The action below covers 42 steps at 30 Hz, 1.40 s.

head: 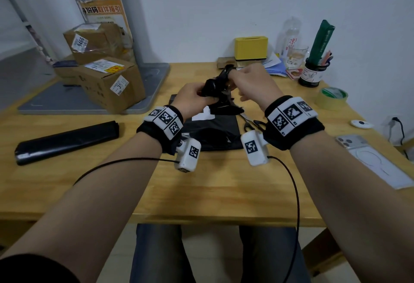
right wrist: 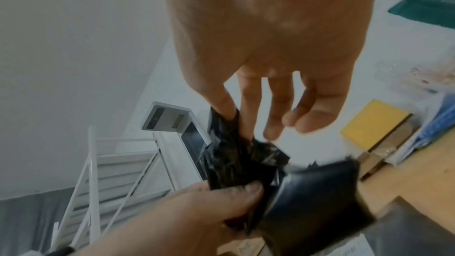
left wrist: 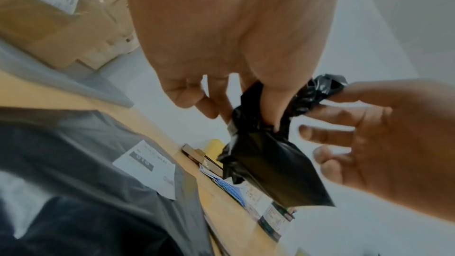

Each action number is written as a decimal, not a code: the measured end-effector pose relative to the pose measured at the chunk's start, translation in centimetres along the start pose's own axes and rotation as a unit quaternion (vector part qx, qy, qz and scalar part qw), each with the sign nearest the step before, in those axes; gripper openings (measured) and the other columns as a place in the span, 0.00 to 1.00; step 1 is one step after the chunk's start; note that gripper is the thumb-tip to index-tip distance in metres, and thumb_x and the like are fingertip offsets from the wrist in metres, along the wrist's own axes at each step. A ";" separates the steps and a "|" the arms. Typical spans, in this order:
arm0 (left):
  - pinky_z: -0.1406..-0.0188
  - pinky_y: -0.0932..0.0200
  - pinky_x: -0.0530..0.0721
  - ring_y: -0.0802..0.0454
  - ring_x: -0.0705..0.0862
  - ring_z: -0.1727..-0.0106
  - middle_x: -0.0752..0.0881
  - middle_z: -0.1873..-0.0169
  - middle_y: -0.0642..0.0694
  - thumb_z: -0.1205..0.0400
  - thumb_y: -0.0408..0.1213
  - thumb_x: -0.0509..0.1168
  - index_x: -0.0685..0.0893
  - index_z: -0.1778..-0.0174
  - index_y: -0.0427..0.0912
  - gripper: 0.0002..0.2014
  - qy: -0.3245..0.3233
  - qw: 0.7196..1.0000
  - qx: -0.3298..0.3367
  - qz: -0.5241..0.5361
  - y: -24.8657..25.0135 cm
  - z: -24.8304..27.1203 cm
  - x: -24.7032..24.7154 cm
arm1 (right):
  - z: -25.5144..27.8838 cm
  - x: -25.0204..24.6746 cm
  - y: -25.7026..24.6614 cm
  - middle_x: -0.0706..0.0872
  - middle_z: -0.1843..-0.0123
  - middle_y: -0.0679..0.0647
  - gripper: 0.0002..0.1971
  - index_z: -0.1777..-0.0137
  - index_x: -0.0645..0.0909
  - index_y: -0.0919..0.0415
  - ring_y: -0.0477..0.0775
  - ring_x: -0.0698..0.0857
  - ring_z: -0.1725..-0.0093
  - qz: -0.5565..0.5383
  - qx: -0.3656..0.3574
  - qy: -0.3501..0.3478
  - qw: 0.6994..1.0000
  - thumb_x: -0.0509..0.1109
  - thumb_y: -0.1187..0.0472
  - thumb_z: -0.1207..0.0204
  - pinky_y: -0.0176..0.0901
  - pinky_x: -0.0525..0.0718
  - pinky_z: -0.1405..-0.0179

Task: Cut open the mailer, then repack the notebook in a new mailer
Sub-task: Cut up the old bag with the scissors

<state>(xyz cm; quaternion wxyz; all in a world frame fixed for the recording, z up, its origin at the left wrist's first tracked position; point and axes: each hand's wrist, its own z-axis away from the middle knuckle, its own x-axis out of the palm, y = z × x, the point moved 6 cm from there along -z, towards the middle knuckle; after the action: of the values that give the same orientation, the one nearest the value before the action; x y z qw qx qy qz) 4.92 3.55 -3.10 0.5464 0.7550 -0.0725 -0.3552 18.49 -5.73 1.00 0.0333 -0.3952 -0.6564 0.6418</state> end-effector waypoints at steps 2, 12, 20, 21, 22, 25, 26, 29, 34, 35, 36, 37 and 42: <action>0.42 0.43 0.87 0.43 0.89 0.45 0.92 0.51 0.44 0.28 0.38 0.77 0.91 0.52 0.52 0.10 0.024 1.000 -0.001 -0.020 -0.3 0.3 -0.5 | 0.6 -1.0 -0.6 0.73 0.68 0.58 0.17 0.62 0.83 0.67 0.53 0.71 0.72 -0.035 -0.032 0.044 0.998 0.71 0.52 0.21 0.42 0.73 0.69; 0.72 0.69 0.77 0.60 0.85 0.71 0.90 0.70 0.53 0.34 0.36 0.82 0.93 0.64 0.48 0.07 0.087 0.992 -0.042 -0.076 -0.9 3.7 -1.9 | 4.4 1.4 1.0 0.91 0.61 0.53 0.09 0.42 0.91 0.57 0.46 0.86 0.72 0.036 -0.010 -0.044 0.998 0.77 0.59 0.21 0.39 0.88 0.73; 0.63 0.66 0.84 0.57 0.87 0.64 0.93 0.62 0.48 0.29 0.24 0.76 0.93 0.59 0.50 0.13 0.048 0.997 -0.010 0.052 1.1 6.8 -0.5 | 8.3 1.9 3.1 0.90 0.62 0.60 0.09 0.41 0.89 0.65 0.51 0.89 0.67 -0.025 0.019 -0.065 0.997 0.73 0.65 0.18 0.43 0.91 0.65; 0.62 0.65 0.83 0.55 0.87 0.61 0.93 0.60 0.46 0.27 0.23 0.74 0.93 0.57 0.48 0.14 0.031 0.996 -0.012 0.078 1.2 7.1 0.1 | 8.8 1.5 3.3 0.91 0.60 0.62 0.08 0.42 0.90 0.64 0.51 0.88 0.67 -0.042 0.018 -0.054 0.997 0.72 0.66 0.18 0.43 0.90 0.65; 0.60 0.63 0.83 0.53 0.87 0.58 0.93 0.58 0.46 0.25 0.22 0.71 0.92 0.55 0.47 0.14 0.009 0.994 -0.015 0.107 1.4 7.5 0.7 | 9.3 1.0 3.5 0.91 0.60 0.61 0.08 0.42 0.90 0.63 0.51 0.88 0.67 -0.060 0.018 -0.041 0.997 0.72 0.67 0.18 0.43 0.89 0.66; 0.56 0.56 0.82 0.48 0.86 0.51 0.90 0.52 0.42 0.19 0.21 0.62 0.90 0.49 0.42 0.15 -0.053 0.974 -0.036 0.217 1.9 8.4 2.9 | 10.9 -0.7 4.4 0.88 0.61 0.57 0.07 0.44 0.89 0.60 0.50 0.85 0.69 -0.106 0.027 -0.010 0.994 0.74 0.67 0.19 0.45 0.88 0.67; 0.58 0.54 0.81 0.47 0.85 0.51 0.89 0.52 0.41 0.18 0.21 0.59 0.89 0.48 0.41 0.15 -0.065 0.966 -0.046 0.248 2.2 8.7 3.7 | 11.5 -1.3 4.7 0.88 0.62 0.57 0.05 0.47 0.89 0.58 0.50 0.85 0.69 -0.112 0.029 0.000 0.993 0.75 0.66 0.20 0.44 0.87 0.69; 0.67 0.57 0.78 0.47 0.84 0.56 0.88 0.58 0.42 0.16 0.25 0.56 0.88 0.43 0.38 0.16 -0.093 0.952 -0.052 0.286 3.5 9.4 6.0 | 13.2 -3.3 5.6 0.90 0.64 0.61 0.03 0.54 0.90 0.56 0.51 0.83 0.71 -0.119 0.028 0.044 0.992 0.80 0.62 0.25 0.42 0.83 0.75; 0.65 0.59 0.80 0.50 0.86 0.58 0.91 0.54 0.41 0.15 0.28 0.60 0.89 0.41 0.41 0.14 -0.138 0.960 -0.002 0.243 6.5 10.5 11.2 | 16.9 -7.9 8.4 0.90 0.63 0.71 0.08 0.56 0.92 0.62 0.58 0.81 0.72 -0.125 0.045 0.134 0.982 0.81 0.57 0.27 0.43 0.77 0.77; 0.64 0.61 0.82 0.52 0.87 0.58 0.91 0.52 0.42 0.15 0.27 0.61 0.90 0.41 0.41 0.13 -0.138 0.962 0.010 0.237 7.1 10.7 12.5 | 17.8 -9.0 9.2 0.90 0.61 0.73 0.09 0.55 0.91 0.63 0.58 0.80 0.72 -0.134 0.050 0.151 0.978 0.80 0.57 0.26 0.42 0.75 0.79; 0.64 0.62 0.83 0.53 0.89 0.58 0.92 0.52 0.43 0.15 0.27 0.64 0.91 0.42 0.41 0.12 -0.135 0.963 0.020 0.234 7.8 10.9 13.8 | 18.7 -10.2 10.0 0.89 0.60 0.74 0.09 0.55 0.91 0.64 0.57 0.80 0.72 -0.143 0.054 0.170 0.974 0.80 0.57 0.25 0.41 0.73 0.80; 0.63 0.64 0.84 0.54 0.90 0.58 0.93 0.53 0.44 0.17 0.28 0.66 0.91 0.42 0.40 0.11 -0.135 0.962 0.027 0.234 8.4 11.1 15.2 | 19.7 -11.4 10.8 0.87 0.63 0.74 0.08 0.56 0.91 0.64 0.56 0.79 0.73 -0.152 0.057 0.188 0.969 0.79 0.58 0.25 0.40 0.71 0.82; 0.62 0.58 0.86 0.51 0.88 0.57 0.92 0.54 0.45 0.20 0.28 0.67 0.92 0.49 0.44 0.11 -0.188 0.946 0.012 0.265 11.3 12.9 23.1 | 25.6 -18.3 15.6 0.87 0.63 0.63 0.07 0.52 0.92 0.62 0.53 0.79 0.76 -0.175 0.094 0.282 0.938 0.81 0.59 0.26 0.39 0.67 0.81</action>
<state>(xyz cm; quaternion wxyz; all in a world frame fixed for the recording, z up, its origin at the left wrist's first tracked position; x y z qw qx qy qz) 17.18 -22.32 -5.65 0.5882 0.6343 -0.3758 -0.3324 24.33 -38.98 -8.52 0.3665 -0.4338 -0.6153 0.5467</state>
